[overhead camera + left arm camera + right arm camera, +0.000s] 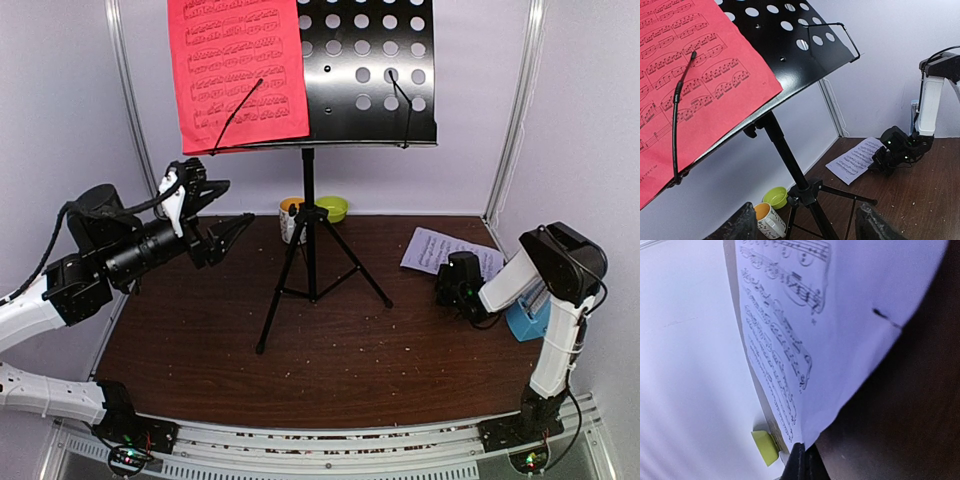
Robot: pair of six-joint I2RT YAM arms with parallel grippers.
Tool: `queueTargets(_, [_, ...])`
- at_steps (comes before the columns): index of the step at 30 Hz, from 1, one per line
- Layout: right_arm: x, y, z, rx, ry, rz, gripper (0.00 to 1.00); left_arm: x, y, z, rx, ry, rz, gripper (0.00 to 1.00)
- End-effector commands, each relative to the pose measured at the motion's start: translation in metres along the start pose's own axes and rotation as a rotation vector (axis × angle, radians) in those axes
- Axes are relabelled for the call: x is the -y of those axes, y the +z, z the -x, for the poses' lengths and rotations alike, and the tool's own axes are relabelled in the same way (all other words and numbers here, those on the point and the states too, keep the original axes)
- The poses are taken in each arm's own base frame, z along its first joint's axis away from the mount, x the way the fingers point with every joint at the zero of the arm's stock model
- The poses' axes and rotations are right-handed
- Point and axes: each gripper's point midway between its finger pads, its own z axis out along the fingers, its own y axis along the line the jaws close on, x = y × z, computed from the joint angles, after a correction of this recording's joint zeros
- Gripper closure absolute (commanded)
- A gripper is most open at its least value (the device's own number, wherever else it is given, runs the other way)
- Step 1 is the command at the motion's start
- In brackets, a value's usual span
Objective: Set up the instrument practice props
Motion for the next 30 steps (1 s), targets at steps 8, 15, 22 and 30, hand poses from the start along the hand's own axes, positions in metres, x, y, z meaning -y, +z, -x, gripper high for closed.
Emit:
queueTargets(8, [-0.084, -0.053, -0.012, -0.055, -0.188, 0.268, 1.0, -0.003, 0.002, 0.01, 0.032, -0.004, 0.01, 0.3])
queueTargets(15, [-0.091, -0.102, -0.029, -0.147, -0.345, 0.312, 1.0, -0.001, 0.002, 0.01, 0.02, -0.011, -0.008, 0.29])
queueTargets(22, [-0.106, -0.17, -0.046, -0.223, -0.684, 0.412, 1.0, 0.007, 0.001, 0.007, 0.004, -0.005, -0.05, 0.27])
queueTargets(30, [-0.105, -0.242, -0.055, -0.331, -1.079, 0.495, 1.0, 0.026, 0.007, -0.005, -0.026, 0.019, -0.13, 0.26])
